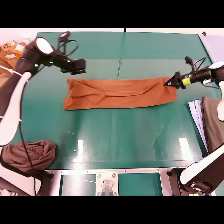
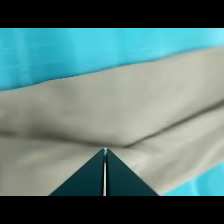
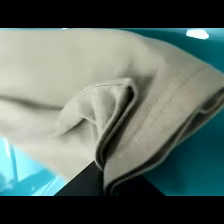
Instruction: Fold the shirts.
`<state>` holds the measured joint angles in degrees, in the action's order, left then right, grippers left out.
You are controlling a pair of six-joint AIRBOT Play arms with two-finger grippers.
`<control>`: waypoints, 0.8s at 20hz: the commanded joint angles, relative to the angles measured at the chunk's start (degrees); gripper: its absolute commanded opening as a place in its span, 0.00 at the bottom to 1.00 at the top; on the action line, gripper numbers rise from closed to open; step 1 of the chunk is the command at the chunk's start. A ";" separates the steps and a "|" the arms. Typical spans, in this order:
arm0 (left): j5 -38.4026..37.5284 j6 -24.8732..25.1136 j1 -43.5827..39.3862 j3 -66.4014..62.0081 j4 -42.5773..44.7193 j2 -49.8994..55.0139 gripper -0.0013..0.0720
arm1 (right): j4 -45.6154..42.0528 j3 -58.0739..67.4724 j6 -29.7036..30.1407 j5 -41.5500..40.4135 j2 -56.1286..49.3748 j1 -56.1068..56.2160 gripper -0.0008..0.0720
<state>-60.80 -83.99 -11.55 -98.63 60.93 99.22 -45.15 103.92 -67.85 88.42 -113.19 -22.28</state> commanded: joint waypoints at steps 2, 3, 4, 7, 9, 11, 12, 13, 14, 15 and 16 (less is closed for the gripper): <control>6.34 0.55 -11.17 0.07 -3.61 5.99 0.06 | 4.15 3.26 -6.67 9.11 9.46 0.22 0.04; 8.17 0.98 -14.40 0.07 -5.46 8.35 0.06 | 5.14 3.26 -8.20 10.14 11.78 0.39 0.04; 10.32 2.43 -17.31 0.04 -8.09 10.62 0.06 | 6.08 3.26 -9.55 10.69 13.88 0.66 0.04; 17.88 3.67 -22.86 -0.42 -15.45 15.58 0.06 | 10.75 3.26 -12.04 11.13 19.06 1.62 0.04; 21.84 5.38 -24.72 -1.57 -21.51 17.84 0.06 | 13.25 3.26 -13.25 11.10 20.68 2.67 0.04; 23.76 6.56 -25.90 -3.10 -25.05 19.67 0.06 | 13.18 3.23 -13.66 11.10 20.98 4.02 0.04; 23.71 6.51 -26.10 -3.76 -25.49 20.48 0.06 | 13.20 3.04 -13.64 11.08 20.96 4.87 0.04; 23.52 6.47 -26.05 -3.82 -25.55 20.96 0.06 | 13.18 3.02 -13.62 11.08 20.96 5.51 0.04; 22.84 6.51 -25.81 -3.80 -25.35 21.09 0.06 | 13.20 3.02 -13.60 10.86 20.96 5.86 0.04; 22.03 6.49 -25.18 -3.96 -25.44 21.09 0.06 | 13.18 3.02 -13.62 10.38 20.96 6.19 0.04; 19.87 6.54 -24.24 -4.70 -25.35 21.09 0.06 | 13.18 2.99 -13.62 9.75 20.96 6.19 0.04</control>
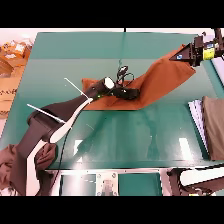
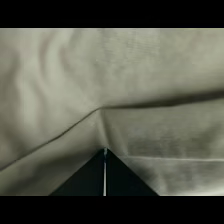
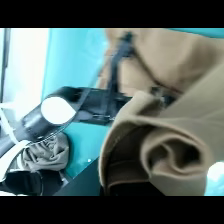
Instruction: Fold the shirts.
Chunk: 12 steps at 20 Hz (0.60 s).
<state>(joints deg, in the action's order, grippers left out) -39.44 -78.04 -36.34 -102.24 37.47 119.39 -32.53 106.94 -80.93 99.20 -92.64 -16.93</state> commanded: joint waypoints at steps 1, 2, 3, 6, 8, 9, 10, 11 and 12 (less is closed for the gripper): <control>-4.44 0.57 1.84 -2.27 -1.90 0.90 0.06 | 0.59 -0.02 -0.55 -1.18 0.42 0.83 0.04; -8.13 0.61 3.45 -3.87 -1.90 0.90 0.06 | 0.59 -0.02 -0.57 -1.20 0.42 0.85 0.04; -12.66 0.66 5.40 -5.97 -1.84 0.90 0.06 | 0.61 -0.02 -0.57 -1.20 0.42 0.90 0.04; -26.67 0.52 12.02 -14.99 0.09 0.90 0.06 | 1.18 -0.02 -2.10 -1.62 0.42 1.53 0.04; -32.87 0.52 16.96 -19.21 1.20 -0.66 0.06 | 3.52 -0.04 -3.15 -3.10 0.42 3.30 0.04; -33.97 0.52 19.45 -19.06 1.46 -2.45 0.06 | 4.09 -0.04 -3.15 -4.39 0.42 4.79 0.04; -35.34 0.55 22.16 -19.06 1.68 -4.24 0.06 | 4.02 -0.15 -3.48 -6.43 0.37 6.82 0.04; -36.79 0.55 24.76 -19.06 2.08 -5.88 0.06 | 4.00 -0.61 -3.80 -8.87 0.35 9.01 0.04; -38.38 0.55 27.39 -19.06 3.13 -7.72 0.06 | 4.00 -1.62 -4.17 -11.91 0.35 11.65 0.04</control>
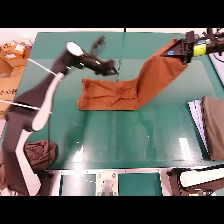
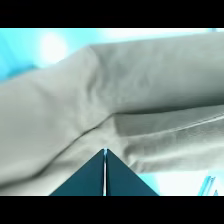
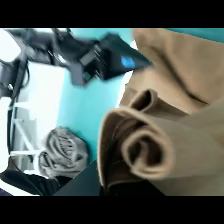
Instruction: Fold the shirts.
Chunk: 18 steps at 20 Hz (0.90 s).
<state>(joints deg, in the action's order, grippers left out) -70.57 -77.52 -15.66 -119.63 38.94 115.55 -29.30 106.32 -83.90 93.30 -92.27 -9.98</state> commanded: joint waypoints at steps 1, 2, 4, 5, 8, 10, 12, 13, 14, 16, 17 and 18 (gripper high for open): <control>-8.66 0.02 9.03 -1.66 2.38 -5.44 0.06 | 0.76 -2.34 -1.20 -9.27 -0.09 7.34 0.04; -10.08 0.02 11.43 -1.66 2.54 -6.93 0.06 | 0.76 -3.87 -1.20 -13.03 -0.52 10.51 0.04; -12.13 0.04 15.76 -1.27 2.51 -9.16 0.06 | 0.79 -6.56 -1.16 -20.50 -2.82 17.44 0.04; -12.98 0.04 17.73 -1.27 2.58 -10.12 0.06 | 0.79 -7.63 -1.07 -25.03 -4.66 21.35 0.04; -14.34 0.07 21.97 -1.27 2.56 -11.28 0.06 | 1.27 -7.96 2.80 -42.05 -12.98 33.77 0.04; -15.02 0.11 23.45 -1.27 2.64 -11.39 0.06 | 6.23 -7.85 9.40 -54.60 -19.39 41.88 0.35; -15.54 0.20 23.71 -1.25 3.13 -11.39 0.06 | 9.44 -7.82 11.78 -63.30 -23.87 47.25 0.90; -15.74 0.76 23.71 -1.25 3.10 -11.39 0.06 | 9.35 -7.85 11.78 -63.89 -24.63 47.84 0.90; -15.72 1.55 23.71 -1.25 3.10 -11.39 0.06 | 9.03 -7.85 11.85 -62.88 -24.70 47.47 0.89; -15.50 1.60 23.71 -1.25 3.10 -11.39 0.06 | 8.92 -7.85 12.22 -58.45 -23.76 44.39 0.89; -15.47 1.60 23.71 -1.25 3.13 -11.39 0.06 | 8.90 -7.85 12.22 -55.01 -23.10 41.88 0.84; -15.39 1.62 23.71 -1.25 3.15 -11.39 0.06 | 8.92 -7.85 12.17 -51.36 -22.56 39.26 0.65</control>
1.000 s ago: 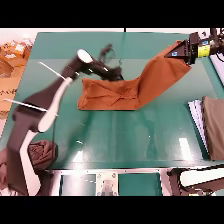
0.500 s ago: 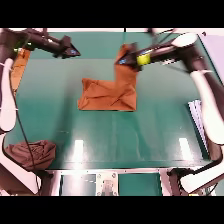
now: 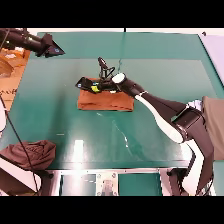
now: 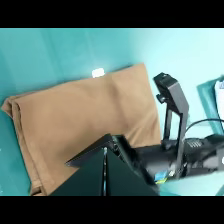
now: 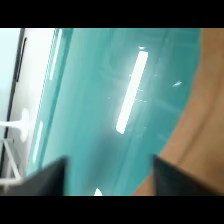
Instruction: Fold the shirts.
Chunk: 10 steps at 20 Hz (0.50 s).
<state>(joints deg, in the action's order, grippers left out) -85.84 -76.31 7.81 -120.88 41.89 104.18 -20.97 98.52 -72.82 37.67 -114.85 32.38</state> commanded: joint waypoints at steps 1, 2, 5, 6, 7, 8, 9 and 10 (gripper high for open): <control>-0.07 0.52 0.24 0.00 0.20 -0.02 0.06 | 0.59 -0.04 1.14 8.50 0.50 -6.03 0.19; -0.07 0.81 0.24 0.00 0.20 -0.02 0.06 | 0.52 -0.04 1.14 13.05 0.83 -9.35 0.04; 0.39 1.40 0.24 0.00 0.20 -0.02 0.06 | -1.97 -0.09 -0.70 24.70 2.36 -19.63 0.03; 0.39 1.40 0.24 0.00 0.20 -0.02 0.06 | -5.55 -0.13 -2.60 27.82 3.39 -22.62 0.03; 0.37 1.40 0.24 0.00 0.22 -0.02 0.06 | -10.88 -0.20 -4.70 31.04 4.70 -25.53 0.03; 0.37 1.40 0.24 0.00 0.24 -0.02 0.06 | -16.31 -0.72 -6.75 33.27 6.16 -27.82 0.03; 0.37 1.40 0.24 0.00 0.31 -0.02 0.06 | -21.59 -1.97 -8.13 34.23 7.85 -29.90 0.04; 0.37 1.40 0.24 0.00 0.55 -0.02 0.06 | -25.64 -3.72 -9.20 34.12 9.31 -31.54 0.04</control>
<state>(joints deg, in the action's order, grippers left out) -85.62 -75.07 8.01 -120.86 42.13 104.18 -33.85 96.97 -77.60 65.21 -108.90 7.07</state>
